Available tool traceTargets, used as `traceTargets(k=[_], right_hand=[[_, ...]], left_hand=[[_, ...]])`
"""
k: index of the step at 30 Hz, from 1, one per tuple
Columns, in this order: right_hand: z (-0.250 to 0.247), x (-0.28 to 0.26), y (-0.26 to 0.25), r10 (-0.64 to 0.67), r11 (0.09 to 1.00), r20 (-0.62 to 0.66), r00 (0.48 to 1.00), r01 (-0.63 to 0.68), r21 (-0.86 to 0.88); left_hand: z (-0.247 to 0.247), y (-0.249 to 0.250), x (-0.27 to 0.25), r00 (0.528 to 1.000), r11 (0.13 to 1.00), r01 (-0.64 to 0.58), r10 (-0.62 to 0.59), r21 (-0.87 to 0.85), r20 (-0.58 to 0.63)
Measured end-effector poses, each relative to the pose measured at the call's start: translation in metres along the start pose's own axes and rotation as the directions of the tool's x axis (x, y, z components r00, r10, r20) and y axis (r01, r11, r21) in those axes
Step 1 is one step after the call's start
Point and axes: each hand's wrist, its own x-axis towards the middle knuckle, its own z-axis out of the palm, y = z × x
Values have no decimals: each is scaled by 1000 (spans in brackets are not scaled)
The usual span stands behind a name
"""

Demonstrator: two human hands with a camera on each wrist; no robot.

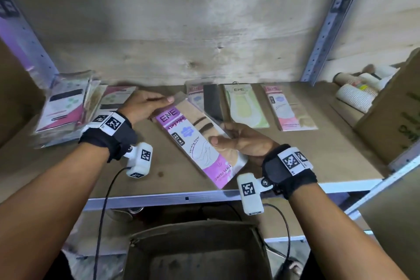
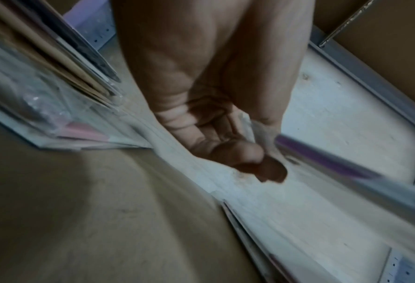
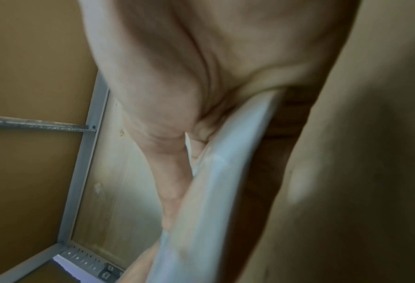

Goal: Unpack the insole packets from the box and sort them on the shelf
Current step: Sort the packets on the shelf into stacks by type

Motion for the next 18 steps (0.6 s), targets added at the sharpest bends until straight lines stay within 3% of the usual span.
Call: traceTargets(k=[6,10,13,18], right_hand=[[-9,-8,5,20,999,23,1000,-21,39],[-12,-11,6,3,1000,26,1000,-3,6],[-16,-14,8,-9,998,61,998,13,-57],[-21,-18,11,-5,993,67,998,13,-119]], left_hand=[[1,1,5,997,996,-76,74,40,38],[15,5,4,989,963,-112,132,245,-67],[17,9,-2,976,950,-138,179,281,-124],[14,13,-14,964,942,-259,266,216,-7]])
